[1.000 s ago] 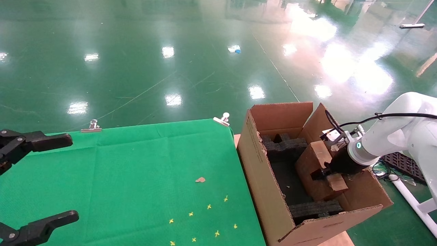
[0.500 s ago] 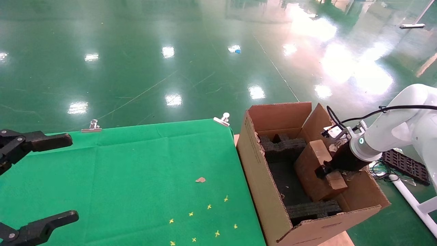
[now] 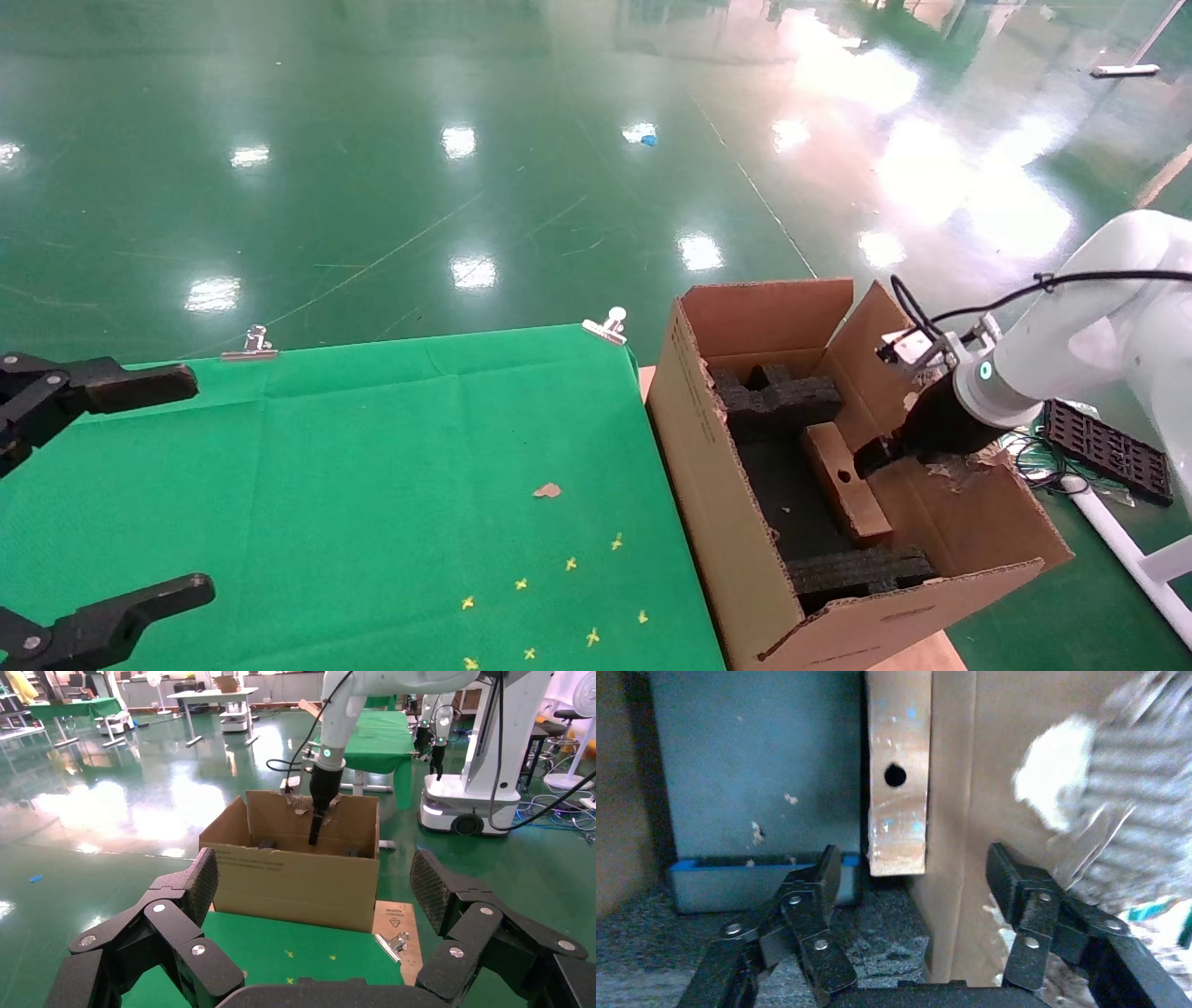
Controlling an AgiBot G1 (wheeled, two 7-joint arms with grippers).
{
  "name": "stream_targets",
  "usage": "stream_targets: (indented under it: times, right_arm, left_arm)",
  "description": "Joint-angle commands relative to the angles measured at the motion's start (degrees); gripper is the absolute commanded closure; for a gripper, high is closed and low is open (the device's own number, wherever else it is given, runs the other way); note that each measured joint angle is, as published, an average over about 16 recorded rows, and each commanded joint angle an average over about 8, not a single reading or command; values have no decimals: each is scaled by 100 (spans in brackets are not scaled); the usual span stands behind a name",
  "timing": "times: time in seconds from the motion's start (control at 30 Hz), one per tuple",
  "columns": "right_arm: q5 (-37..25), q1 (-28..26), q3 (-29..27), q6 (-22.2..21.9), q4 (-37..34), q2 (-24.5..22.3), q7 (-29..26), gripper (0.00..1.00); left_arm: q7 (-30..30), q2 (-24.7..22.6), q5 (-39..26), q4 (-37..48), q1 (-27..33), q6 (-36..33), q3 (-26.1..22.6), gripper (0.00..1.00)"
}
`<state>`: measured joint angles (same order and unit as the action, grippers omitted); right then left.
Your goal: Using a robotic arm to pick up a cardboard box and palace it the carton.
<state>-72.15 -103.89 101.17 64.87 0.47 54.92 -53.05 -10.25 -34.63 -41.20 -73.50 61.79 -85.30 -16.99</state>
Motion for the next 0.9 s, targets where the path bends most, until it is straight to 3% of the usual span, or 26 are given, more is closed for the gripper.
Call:
stream_targets:
  times: [0.03, 0.27, 0.5, 0.9]
  right_arm:
    - [-2, -54, 2, 0, 6, 10, 13, 0]
    - [-5, -1292, -5, 700, 122, -38, 418, 0]
    - [133, -2367, -120, 783, 212, -115, 941, 0]
    - [182, -2837, -219, 535, 324, -162, 1376, 0]
  left_arm:
    - [0, 0, 0, 0, 0, 0, -1, 0]
    - [1, 1, 2, 0, 1, 1, -3, 0]
    - [3, 2, 4, 0, 1, 2, -5, 0]
    - [5, 3, 6, 2, 1, 5, -8, 0]
